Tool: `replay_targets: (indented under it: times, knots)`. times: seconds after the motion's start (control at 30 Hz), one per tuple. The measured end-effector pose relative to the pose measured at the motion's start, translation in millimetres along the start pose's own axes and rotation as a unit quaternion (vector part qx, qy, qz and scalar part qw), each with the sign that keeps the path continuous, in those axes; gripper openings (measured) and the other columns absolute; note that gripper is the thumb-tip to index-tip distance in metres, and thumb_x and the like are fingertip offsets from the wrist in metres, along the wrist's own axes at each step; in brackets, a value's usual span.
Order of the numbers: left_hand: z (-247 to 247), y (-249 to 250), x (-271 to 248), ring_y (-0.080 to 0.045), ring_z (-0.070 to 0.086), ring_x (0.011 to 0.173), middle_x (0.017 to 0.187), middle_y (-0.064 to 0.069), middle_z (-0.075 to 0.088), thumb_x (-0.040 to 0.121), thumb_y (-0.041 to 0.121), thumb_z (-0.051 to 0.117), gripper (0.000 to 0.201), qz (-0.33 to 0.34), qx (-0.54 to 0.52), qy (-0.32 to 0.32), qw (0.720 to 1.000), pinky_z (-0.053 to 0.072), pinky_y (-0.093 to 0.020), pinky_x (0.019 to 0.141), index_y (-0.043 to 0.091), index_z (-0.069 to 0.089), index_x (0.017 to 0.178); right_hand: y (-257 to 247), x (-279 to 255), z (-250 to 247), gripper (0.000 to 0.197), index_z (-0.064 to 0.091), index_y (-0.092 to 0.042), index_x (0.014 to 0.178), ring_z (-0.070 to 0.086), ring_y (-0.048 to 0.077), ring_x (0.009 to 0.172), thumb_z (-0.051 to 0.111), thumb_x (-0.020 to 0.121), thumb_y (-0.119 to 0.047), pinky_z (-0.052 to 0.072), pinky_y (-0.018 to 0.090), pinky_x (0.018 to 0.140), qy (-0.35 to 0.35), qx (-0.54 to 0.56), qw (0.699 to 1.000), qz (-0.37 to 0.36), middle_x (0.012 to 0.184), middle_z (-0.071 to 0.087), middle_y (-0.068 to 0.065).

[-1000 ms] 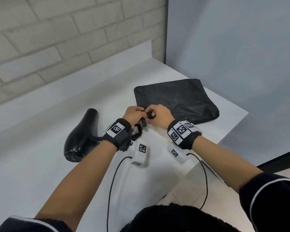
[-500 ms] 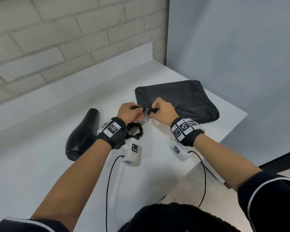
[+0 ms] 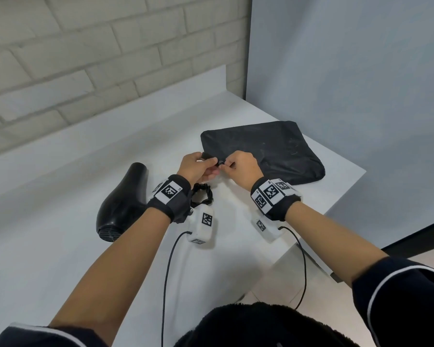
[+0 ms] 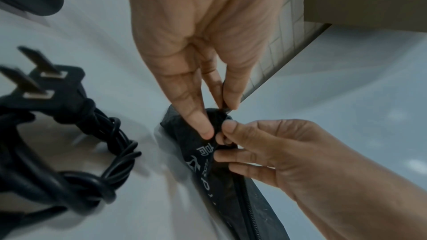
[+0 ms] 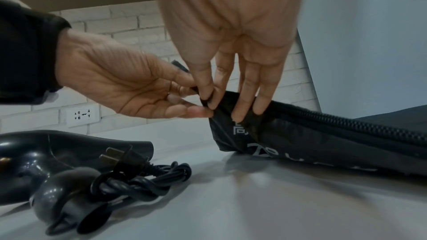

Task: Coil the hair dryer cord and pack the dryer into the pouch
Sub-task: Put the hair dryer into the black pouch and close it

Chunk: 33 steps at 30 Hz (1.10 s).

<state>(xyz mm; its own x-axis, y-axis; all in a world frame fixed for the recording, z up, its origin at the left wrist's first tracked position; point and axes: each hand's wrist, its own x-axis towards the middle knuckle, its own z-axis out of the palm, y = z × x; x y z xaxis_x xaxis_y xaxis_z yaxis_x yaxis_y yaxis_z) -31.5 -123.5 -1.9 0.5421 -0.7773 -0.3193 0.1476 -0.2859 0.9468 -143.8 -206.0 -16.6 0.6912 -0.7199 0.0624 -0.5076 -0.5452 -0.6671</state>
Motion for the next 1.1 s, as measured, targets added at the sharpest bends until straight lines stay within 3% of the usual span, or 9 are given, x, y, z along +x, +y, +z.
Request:
replay_targets:
  times: [0.17,0.33,0.4,0.47,0.53,0.6,0.83,0.97,1.1]
  knots:
    - [2,3,11,-0.005,0.063,0.042,0.07,-0.014,0.061,0.088,0.001,0.057,0.011,0.011,0.003,0.066,0.998,0.055,-0.016,0.049,0.003,0.051,0.079,5,-4,-11,0.027,0.064,-0.002,0.081,0.06,0.032,0.089,0.056,0.09,-0.027,0.049,0.035,0.079,-0.013,-0.056,0.998,0.025,0.109,0.053,0.015]
    - [-27,9,30,-0.009,0.06,0.034,0.065,-0.017,0.061,0.091,0.0,0.05,0.007,-0.003,0.004,0.168,0.986,0.054,-0.02,0.042,0.001,0.048,0.084,43,-8,-54,0.03,0.063,0.0,0.097,0.057,0.036,0.098,0.052,0.091,-0.028,0.044,0.034,0.082,-0.021,-0.167,0.974,0.149,0.131,0.039,0.015]
    - [-40,7,34,-0.011,0.059,0.032,0.065,-0.02,0.064,0.092,0.0,0.048,0.009,-0.02,0.017,0.183,0.983,0.053,-0.021,0.041,-0.001,0.048,0.083,64,-13,-73,0.033,0.062,0.0,0.106,0.055,0.037,0.104,0.052,0.09,-0.028,0.043,0.035,0.085,-0.014,-0.193,0.962,0.19,0.13,0.042,0.016]
    - [-50,4,36,-0.012,0.058,0.031,0.083,-0.026,0.06,0.093,-0.002,0.044,0.017,-0.035,0.015,0.188,0.982,0.053,-0.021,0.04,0.0,0.046,0.077,83,-19,-90,0.034,0.06,0.0,0.108,0.054,0.037,0.107,0.052,0.09,-0.028,0.043,0.035,0.085,-0.012,-0.213,0.952,0.218,0.126,0.048,0.016]
    - [-56,3,37,-0.012,0.058,0.031,0.09,-0.027,0.056,0.094,-0.003,0.041,0.025,-0.045,-0.005,0.186,0.982,0.053,-0.02,0.04,0.003,0.043,0.07,96,-24,-100,0.028,0.06,-0.002,0.099,0.056,0.036,0.105,0.053,0.088,-0.027,0.043,0.033,0.08,-0.01,-0.216,0.946,0.241,0.119,0.057,0.017]
    - [-57,2,37,-0.012,0.058,0.031,0.083,-0.025,0.056,0.094,-0.004,0.04,0.025,-0.045,-0.011,0.19,0.981,0.053,-0.02,0.041,0.004,0.042,0.07,100,-26,-102,0.023,0.059,-0.006,0.093,0.058,0.035,0.103,0.055,0.087,-0.027,0.042,0.032,0.077,-0.019,-0.218,0.943,0.252,0.113,0.062,0.017]
    - [-50,4,36,-0.011,0.059,0.031,0.058,-0.017,0.058,0.094,-0.002,0.041,0.013,-0.032,-0.005,0.196,0.98,0.053,-0.02,0.04,0.0,0.043,0.082,82,-16,-77,0.054,0.052,-0.01,0.116,0.053,0.031,0.11,0.064,0.079,-0.047,0.044,0.037,0.089,-0.034,-0.257,0.95,0.172,0.119,0.053,0.011]
    - [-57,6,33,-0.011,0.06,0.033,0.067,-0.019,0.057,0.095,-0.001,0.041,0.024,-0.028,-0.013,0.194,0.98,0.054,-0.02,0.043,0.003,0.043,0.071,63,-4,-57,0.05,0.054,-0.014,0.112,0.053,0.026,0.103,0.072,0.074,-0.041,0.042,0.032,0.086,-0.121,-0.181,0.974,0.054,0.109,0.053,0.008]
    - [-61,11,29,-0.011,0.06,0.034,0.042,-0.01,0.06,0.095,-0.001,0.041,0.026,-0.022,-0.029,0.195,0.98,0.054,-0.018,0.044,0.002,0.045,0.069,49,6,-39,0.039,0.061,-0.014,0.109,0.053,0.024,0.104,0.071,0.076,-0.032,0.04,0.029,0.083,-0.18,-0.21,0.961,-0.011,0.105,0.054,0.007]
